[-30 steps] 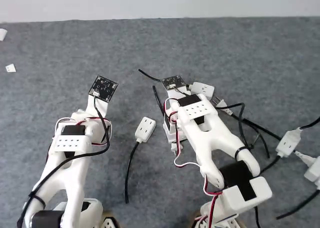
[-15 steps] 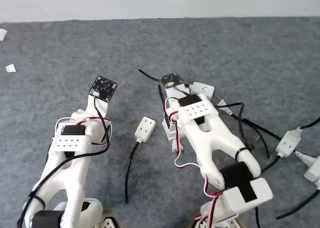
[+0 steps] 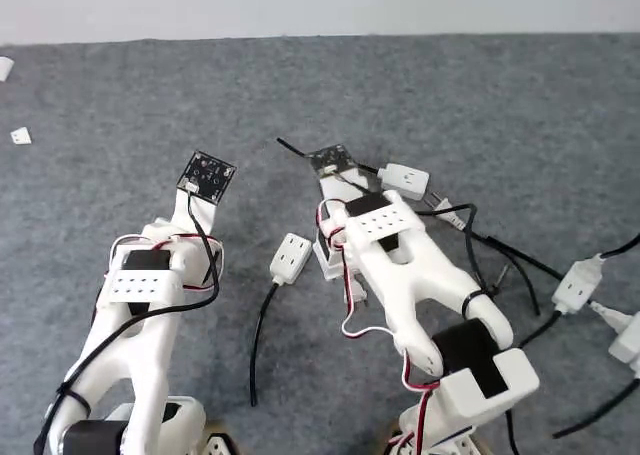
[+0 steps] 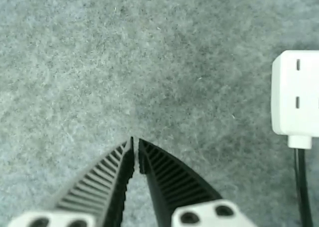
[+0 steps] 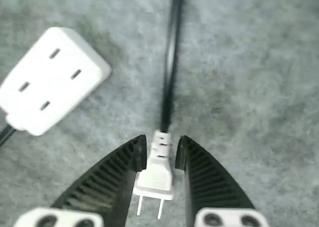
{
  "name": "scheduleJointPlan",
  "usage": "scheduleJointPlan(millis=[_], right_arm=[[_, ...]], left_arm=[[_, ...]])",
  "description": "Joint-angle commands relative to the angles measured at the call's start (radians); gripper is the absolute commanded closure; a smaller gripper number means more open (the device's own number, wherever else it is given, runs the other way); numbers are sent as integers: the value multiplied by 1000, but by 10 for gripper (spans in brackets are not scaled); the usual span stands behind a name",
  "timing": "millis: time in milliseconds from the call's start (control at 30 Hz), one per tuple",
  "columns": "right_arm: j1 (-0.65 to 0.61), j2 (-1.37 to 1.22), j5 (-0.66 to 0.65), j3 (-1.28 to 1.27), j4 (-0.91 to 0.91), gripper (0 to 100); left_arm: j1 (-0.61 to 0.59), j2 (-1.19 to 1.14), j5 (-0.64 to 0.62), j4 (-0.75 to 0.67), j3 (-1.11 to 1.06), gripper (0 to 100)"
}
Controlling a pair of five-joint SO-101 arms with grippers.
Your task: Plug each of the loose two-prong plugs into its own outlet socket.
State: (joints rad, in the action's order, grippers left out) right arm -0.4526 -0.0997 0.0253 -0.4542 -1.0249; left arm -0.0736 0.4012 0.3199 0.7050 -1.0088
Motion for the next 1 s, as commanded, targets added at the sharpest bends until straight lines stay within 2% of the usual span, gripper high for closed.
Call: scheduleJointPlan(millis=[0, 467, 600, 667, 833, 967], right_arm=[[-12, 2, 11, 12, 16, 898], [-5, -148, 14, 104, -38, 902], [8, -154, 15, 103, -53, 997], [21, -154, 15, 103, -71, 986], [38, -116, 17, 120, -139, 991], [61, 10, 17, 130, -200, 991]], left_arm=[[-8, -2, -9, -2, 51, 987], [-8, -2, -8, -2, 51, 987], [-8, -2, -8, -2, 51, 987], [-8, -2, -8, -2, 51, 987], [-5, -2, -14, -2, 51, 987], [-2, -3, -41, -2, 56, 987]])
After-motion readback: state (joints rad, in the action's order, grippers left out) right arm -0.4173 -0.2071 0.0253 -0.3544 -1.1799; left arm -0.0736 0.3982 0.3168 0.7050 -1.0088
